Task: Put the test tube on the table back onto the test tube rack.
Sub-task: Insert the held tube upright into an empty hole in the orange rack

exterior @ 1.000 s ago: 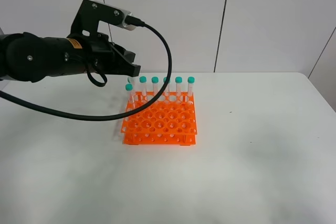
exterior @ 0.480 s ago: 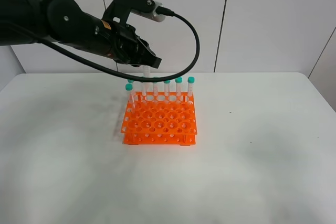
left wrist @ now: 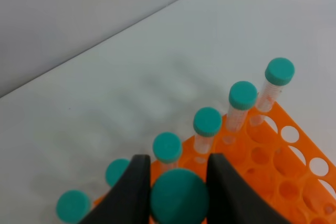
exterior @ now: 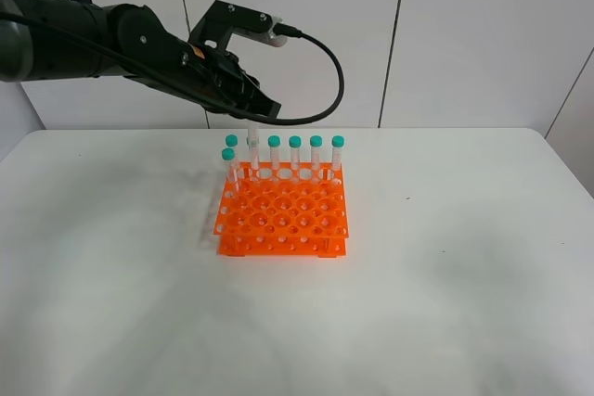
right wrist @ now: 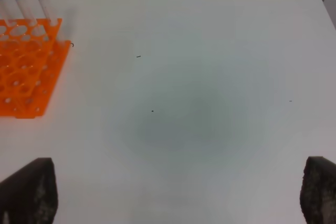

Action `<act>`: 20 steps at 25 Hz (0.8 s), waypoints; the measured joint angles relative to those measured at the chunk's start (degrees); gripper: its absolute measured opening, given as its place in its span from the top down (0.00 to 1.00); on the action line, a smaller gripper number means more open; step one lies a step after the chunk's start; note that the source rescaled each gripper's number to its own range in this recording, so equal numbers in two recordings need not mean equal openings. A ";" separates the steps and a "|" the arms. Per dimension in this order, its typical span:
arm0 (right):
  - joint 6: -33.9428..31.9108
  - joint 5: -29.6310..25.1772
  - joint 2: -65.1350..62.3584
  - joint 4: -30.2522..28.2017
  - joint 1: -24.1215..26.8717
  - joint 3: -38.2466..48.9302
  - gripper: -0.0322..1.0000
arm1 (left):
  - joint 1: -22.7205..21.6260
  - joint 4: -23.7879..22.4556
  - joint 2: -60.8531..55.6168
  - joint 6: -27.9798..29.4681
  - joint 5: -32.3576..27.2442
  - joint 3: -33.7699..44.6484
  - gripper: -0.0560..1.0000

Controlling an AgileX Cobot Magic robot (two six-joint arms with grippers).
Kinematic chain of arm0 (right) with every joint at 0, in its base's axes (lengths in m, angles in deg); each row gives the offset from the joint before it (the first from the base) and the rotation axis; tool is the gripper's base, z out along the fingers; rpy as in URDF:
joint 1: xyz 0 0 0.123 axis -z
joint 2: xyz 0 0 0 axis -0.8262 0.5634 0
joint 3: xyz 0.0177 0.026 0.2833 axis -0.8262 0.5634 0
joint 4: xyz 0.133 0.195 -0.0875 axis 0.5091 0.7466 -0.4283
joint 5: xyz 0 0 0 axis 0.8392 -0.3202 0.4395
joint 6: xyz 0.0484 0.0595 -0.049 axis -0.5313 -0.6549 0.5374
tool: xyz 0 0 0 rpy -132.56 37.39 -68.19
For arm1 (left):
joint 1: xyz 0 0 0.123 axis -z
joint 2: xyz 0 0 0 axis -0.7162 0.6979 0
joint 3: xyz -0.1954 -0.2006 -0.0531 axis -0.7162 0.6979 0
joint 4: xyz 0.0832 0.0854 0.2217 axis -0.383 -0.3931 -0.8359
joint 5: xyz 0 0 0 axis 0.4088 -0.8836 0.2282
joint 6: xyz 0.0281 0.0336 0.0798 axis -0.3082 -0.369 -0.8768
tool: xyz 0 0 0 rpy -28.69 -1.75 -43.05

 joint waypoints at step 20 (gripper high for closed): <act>0.00 0.00 0.00 0.00 0.00 0.00 0.00 | -0.75 -0.06 3.96 0.21 1.68 -0.45 0.95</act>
